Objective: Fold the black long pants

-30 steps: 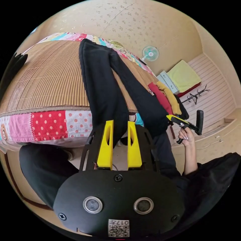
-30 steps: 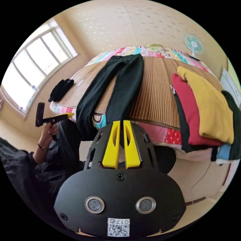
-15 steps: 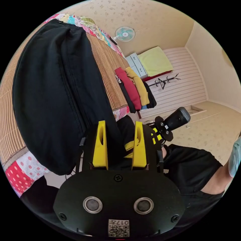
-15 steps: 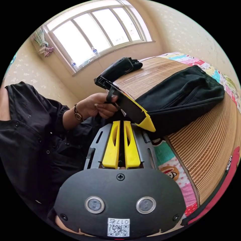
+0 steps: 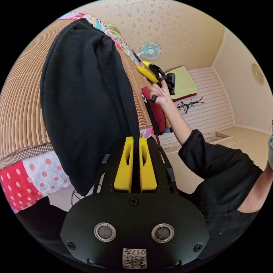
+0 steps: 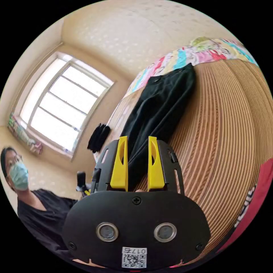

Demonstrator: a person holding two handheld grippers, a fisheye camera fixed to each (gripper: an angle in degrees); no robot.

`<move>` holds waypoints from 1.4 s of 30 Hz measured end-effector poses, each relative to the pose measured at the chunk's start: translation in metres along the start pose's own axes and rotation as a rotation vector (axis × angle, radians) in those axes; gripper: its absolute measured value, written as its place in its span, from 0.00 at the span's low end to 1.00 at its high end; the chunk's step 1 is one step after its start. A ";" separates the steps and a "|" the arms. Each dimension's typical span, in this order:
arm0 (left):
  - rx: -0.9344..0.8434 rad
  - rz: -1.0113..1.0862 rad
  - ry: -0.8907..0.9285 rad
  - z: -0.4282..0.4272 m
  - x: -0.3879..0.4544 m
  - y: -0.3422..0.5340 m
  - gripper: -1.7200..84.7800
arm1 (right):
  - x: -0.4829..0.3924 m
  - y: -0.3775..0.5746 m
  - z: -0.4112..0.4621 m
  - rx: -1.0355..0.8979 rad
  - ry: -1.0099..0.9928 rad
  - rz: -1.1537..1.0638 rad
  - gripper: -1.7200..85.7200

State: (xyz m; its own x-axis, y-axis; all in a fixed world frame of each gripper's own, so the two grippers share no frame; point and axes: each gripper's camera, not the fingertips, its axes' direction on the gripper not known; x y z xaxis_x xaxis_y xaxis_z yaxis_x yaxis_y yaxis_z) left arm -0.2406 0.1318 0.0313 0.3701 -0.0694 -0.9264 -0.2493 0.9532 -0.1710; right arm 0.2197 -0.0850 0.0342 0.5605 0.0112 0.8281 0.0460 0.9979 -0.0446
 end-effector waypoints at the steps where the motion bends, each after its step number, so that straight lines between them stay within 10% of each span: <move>1: 0.006 -0.012 0.015 0.000 -0.004 0.001 0.06 | 0.025 -0.025 0.005 0.063 0.013 0.087 0.15; 12: 0.038 -0.021 0.072 0.004 -0.021 0.005 0.05 | 0.058 -0.152 0.100 0.078 0.194 0.388 0.10; 19: 0.141 -0.041 0.129 -0.011 -0.020 0.012 0.04 | -0.209 -0.175 0.215 -0.038 1.225 -0.655 0.06; 30: 0.159 -0.236 -0.204 -0.043 -0.012 0.075 0.07 | -0.297 -0.158 0.356 -0.147 0.615 -0.514 0.06; 42: 0.232 -0.068 -0.287 -0.053 -0.004 0.036 0.11 | -0.218 0.112 0.171 -0.176 0.515 -0.534 0.11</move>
State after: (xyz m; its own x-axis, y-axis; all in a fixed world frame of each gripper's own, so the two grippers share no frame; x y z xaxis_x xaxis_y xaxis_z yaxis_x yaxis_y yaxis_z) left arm -0.2985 0.1506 0.0110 0.6227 -0.0810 -0.7782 -0.0181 0.9929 -0.1179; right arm -0.0389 0.0356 -0.0557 0.7382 -0.5441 0.3988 0.5262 0.8343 0.1643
